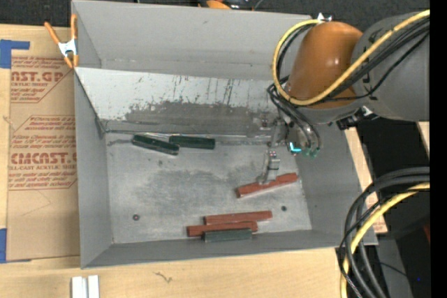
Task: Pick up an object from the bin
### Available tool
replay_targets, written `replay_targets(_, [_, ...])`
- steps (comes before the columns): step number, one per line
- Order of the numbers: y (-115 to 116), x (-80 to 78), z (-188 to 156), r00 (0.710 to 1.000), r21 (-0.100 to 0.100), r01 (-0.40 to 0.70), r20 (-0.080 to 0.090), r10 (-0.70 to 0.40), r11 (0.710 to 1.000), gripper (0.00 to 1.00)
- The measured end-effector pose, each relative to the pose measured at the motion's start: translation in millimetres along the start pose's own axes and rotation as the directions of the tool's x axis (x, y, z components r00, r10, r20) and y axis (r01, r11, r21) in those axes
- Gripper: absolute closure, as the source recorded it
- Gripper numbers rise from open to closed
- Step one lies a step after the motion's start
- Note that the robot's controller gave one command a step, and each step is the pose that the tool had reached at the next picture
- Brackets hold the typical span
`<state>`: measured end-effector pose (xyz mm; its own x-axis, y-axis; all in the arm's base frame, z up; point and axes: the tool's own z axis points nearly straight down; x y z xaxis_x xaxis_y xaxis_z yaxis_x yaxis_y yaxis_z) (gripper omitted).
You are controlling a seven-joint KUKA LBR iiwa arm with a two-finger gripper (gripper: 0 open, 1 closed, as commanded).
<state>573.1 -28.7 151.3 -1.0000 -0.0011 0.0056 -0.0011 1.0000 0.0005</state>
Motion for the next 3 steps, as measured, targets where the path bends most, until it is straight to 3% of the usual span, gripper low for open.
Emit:
replay_targets(1, [-27.9,90.3,73.8,0.996,0.000,0.087,0.002,-0.087,0.996,0.00])
replay_targets(2, [-27.0,87.5,71.0,0.996,0.001,0.088,0.006,-0.088,0.996,1.00])
replay_targets(3, [-26.8,87.2,71.0,0.996,0.001,0.088,0.007,-0.088,0.996,0.00])
